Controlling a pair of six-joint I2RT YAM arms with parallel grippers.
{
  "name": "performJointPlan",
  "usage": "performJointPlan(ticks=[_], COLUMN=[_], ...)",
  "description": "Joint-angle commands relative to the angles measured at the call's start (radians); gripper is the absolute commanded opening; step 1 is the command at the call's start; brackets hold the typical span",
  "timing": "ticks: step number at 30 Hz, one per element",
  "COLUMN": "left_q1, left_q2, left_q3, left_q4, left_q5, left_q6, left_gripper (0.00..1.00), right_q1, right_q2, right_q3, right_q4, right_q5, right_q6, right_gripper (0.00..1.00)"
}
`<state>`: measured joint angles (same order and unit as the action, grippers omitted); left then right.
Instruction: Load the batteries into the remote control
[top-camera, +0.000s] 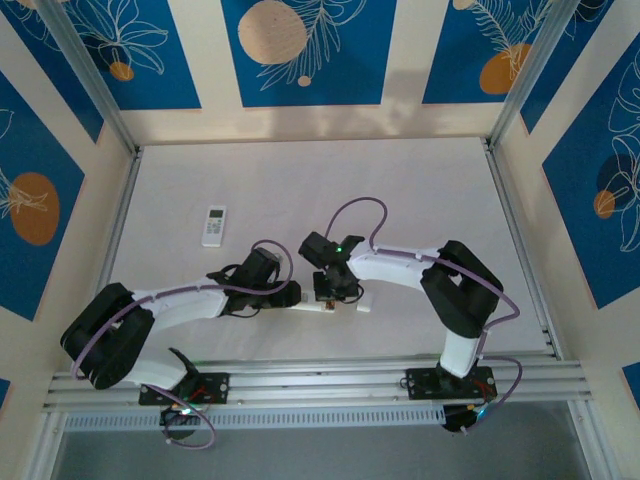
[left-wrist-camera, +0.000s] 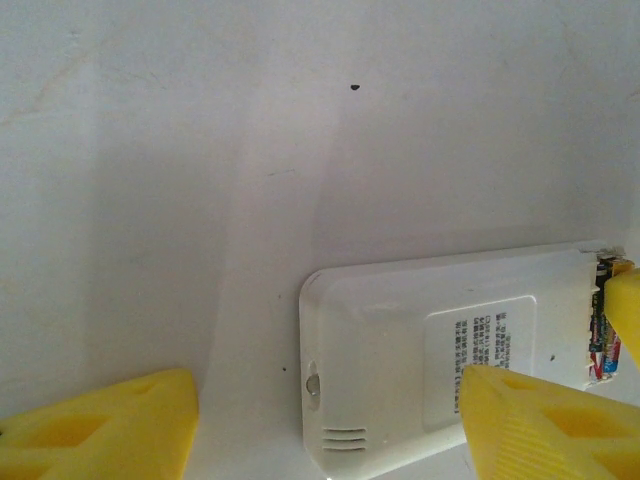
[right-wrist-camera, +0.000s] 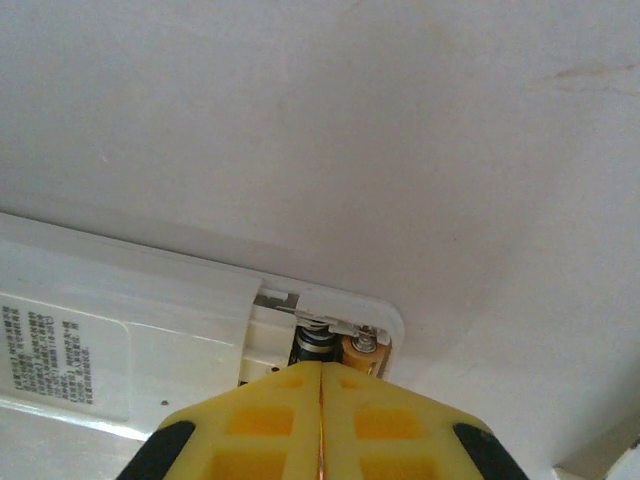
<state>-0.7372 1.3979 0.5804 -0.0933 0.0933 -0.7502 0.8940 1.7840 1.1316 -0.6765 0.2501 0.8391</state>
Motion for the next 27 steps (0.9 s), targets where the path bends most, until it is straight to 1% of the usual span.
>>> performJointPlan(ticks=[1,3,5,8,10,11,13,14,15,17,18,19,21,23,25,27], left_q1=[-0.010,-0.011,-0.010,-0.010,-0.010,-0.010,-0.011,-0.010,-0.009,-0.010,-0.010,-0.010,-0.010,-0.009,-0.009,-0.008], left_q2=[0.029,0.029,0.024,0.003,-0.022,-0.035,-0.067,-0.082,-0.100,-0.136,-0.155,-0.177,-0.215,-0.257,-0.294,-0.320], left_q3=[0.004,0.004,0.004,0.003,0.001,-0.001,-0.007,-0.009,-0.013,-0.023,-0.032,-0.044,-0.062,-0.075,-0.102,-0.134], left_q4=[0.023,0.021,0.020,0.010,0.000,-0.001,-0.001,-0.003,-0.002,0.013,0.032,0.059,0.105,0.128,0.169,0.217], left_q5=[0.032,0.032,0.031,0.021,0.006,-0.002,-0.020,-0.027,-0.039,-0.052,-0.060,-0.071,-0.080,-0.087,-0.085,-0.082], left_q6=[0.008,0.008,0.009,0.017,0.028,0.034,0.054,0.068,0.083,0.121,0.139,0.156,0.188,0.212,0.227,0.234], left_gripper=[0.71,0.71,0.71,0.74,0.75,0.76,0.79,0.80,0.82,0.85,0.88,0.91,0.96,1.00,1.00,1.00], right_q1=[-0.012,-0.016,-0.023,-0.039,-0.075,-0.091,-0.108,-0.112,-0.111,-0.107,-0.110,-0.117,-0.117,-0.116,-0.137,-0.160], right_q2=[-0.011,-0.040,-0.082,-0.162,-0.230,-0.264,-0.346,-0.374,-0.400,-0.442,-0.464,-0.488,-0.531,-0.573,-0.595,-0.591], right_q3=[-0.012,0.016,0.038,0.012,-0.054,-0.091,-0.174,-0.184,-0.183,-0.167,-0.168,-0.190,-0.247,-0.291,-0.297,-0.305], right_q4=[-0.022,-0.031,-0.050,-0.064,-0.057,-0.038,-0.001,-0.018,-0.052,-0.125,-0.134,-0.112,-0.064,-0.051,-0.080,-0.083], right_q5=[-0.024,-0.026,0.003,0.094,0.140,0.134,0.083,0.068,0.066,0.109,0.131,0.156,0.155,0.109,0.006,-0.076], right_q6=[-0.007,-0.026,-0.044,-0.078,-0.126,-0.169,-0.335,-0.404,-0.490,-0.638,-0.717,-0.800,-0.948,-1.045,-1.100,-1.135], right_gripper=[0.09,0.10,0.13,0.22,0.29,0.35,0.65,0.72,0.75,0.77,0.78,0.78,0.78,0.81,0.86,0.88])
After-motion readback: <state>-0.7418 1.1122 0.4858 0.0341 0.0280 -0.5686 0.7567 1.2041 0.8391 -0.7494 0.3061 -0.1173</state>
